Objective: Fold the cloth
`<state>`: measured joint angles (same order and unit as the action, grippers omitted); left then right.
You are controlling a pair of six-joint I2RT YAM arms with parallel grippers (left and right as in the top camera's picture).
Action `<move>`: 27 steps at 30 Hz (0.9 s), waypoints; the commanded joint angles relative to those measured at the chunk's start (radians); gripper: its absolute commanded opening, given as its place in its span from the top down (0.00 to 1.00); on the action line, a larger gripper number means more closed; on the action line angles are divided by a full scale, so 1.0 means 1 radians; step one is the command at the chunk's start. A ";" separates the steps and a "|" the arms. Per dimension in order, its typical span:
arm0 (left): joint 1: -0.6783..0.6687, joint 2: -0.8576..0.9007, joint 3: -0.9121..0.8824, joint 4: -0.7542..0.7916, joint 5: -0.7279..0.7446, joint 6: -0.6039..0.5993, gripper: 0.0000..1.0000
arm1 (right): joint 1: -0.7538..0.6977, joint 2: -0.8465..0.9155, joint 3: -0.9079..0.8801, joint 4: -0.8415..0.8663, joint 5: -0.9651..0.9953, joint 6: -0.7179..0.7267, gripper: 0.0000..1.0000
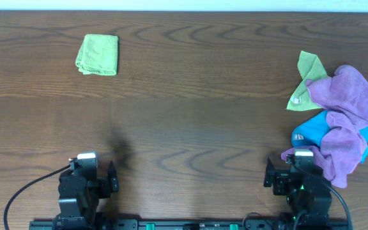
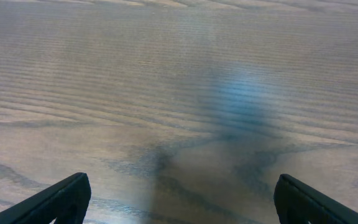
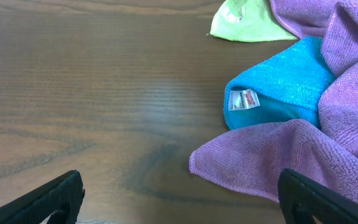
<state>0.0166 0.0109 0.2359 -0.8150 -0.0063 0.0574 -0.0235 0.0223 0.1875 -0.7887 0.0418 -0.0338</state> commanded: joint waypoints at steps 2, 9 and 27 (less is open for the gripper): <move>-0.005 -0.007 -0.011 -0.048 -0.012 0.029 0.05 | -0.019 -0.017 -0.013 0.008 0.008 0.015 0.01; -0.005 -0.007 -0.011 -0.048 -0.012 0.029 0.05 | -0.037 -0.017 -0.013 0.007 0.007 0.048 0.01; -0.005 -0.007 -0.011 -0.048 -0.012 0.029 0.05 | -0.037 -0.017 -0.013 0.007 0.007 0.047 0.01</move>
<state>0.0166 0.0109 0.2359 -0.8150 -0.0063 0.0574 -0.0547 0.0166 0.1867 -0.7841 0.0418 -0.0040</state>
